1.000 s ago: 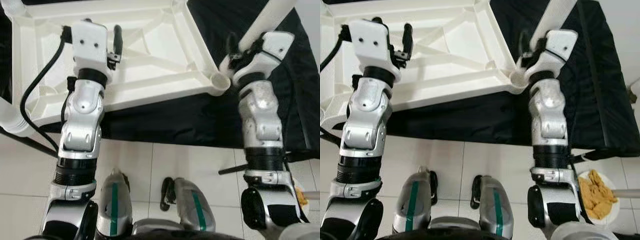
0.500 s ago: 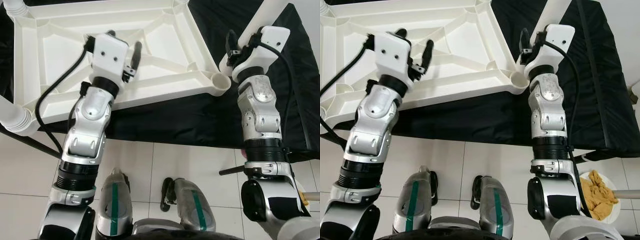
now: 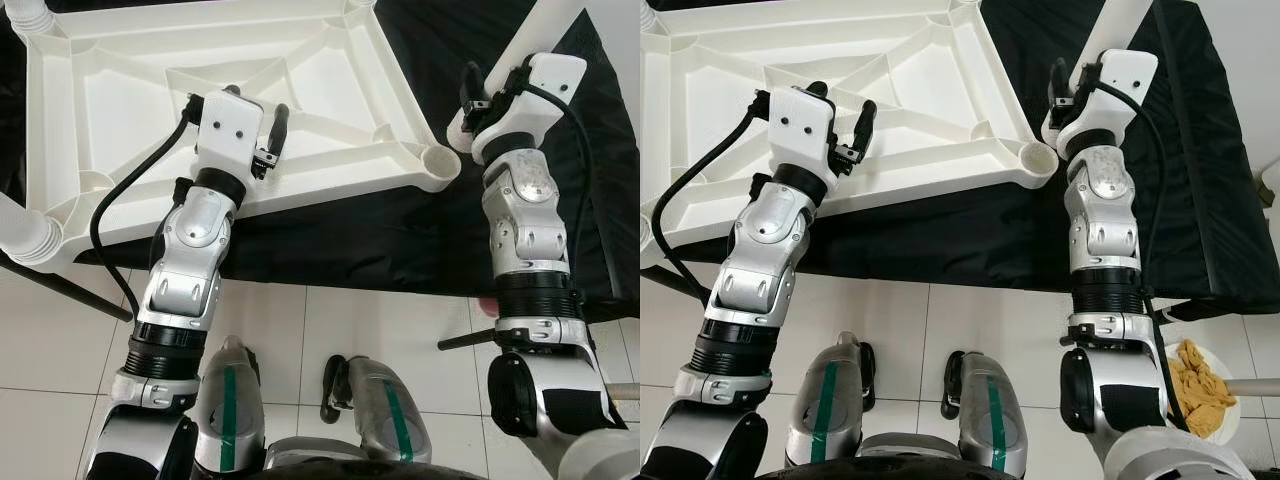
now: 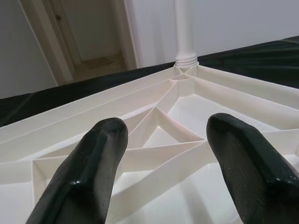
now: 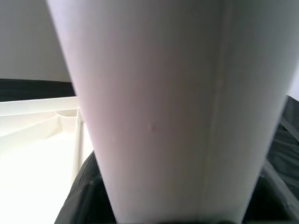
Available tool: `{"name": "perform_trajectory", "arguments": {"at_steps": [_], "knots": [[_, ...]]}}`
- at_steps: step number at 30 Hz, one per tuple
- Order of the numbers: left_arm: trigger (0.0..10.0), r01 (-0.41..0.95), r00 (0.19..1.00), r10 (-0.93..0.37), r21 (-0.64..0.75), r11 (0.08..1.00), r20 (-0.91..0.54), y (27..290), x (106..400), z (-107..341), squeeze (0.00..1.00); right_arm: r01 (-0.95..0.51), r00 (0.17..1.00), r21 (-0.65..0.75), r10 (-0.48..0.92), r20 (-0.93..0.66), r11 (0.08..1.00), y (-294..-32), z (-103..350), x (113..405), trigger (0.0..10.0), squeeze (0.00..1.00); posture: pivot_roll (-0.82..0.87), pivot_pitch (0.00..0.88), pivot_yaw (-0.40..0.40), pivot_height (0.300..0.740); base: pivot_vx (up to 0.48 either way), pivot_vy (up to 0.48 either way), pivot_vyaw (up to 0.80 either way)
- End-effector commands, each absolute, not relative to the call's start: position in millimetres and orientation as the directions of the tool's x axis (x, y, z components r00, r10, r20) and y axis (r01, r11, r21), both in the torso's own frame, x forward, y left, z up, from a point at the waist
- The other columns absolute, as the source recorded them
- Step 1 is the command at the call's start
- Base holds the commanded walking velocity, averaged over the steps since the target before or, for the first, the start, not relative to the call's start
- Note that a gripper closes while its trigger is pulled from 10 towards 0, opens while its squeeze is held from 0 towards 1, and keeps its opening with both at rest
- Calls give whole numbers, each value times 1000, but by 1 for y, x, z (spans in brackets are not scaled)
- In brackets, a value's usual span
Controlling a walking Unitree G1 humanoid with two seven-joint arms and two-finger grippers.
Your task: Building children table
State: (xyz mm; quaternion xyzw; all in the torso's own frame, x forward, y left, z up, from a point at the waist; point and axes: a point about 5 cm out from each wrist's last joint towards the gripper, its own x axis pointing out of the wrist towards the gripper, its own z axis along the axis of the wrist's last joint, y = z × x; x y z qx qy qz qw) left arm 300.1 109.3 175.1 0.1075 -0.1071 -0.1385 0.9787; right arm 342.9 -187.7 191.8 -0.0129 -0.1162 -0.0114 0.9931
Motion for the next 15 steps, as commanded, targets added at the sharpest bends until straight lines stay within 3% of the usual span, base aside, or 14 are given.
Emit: {"name": "perform_trajectory", "arguments": {"at_steps": [1, 15], "knots": [[10000, 162, 954, -213, 233, 959, 213, 113, 303, 179, 0, 29, 971, -27, -22, 236, 999, -191, 192, 344, 10000, 0, 107, 14, -84, 740, 0, 0, 0], [10000, 164, 948, -223, 252, 954, 228, 115, 300, 183, 0, 1, 983, -36, 6, 181, 999, -187, 173, 347, 10000, 0, 122, 35, -83, 740, 0, 0, 0]]}}
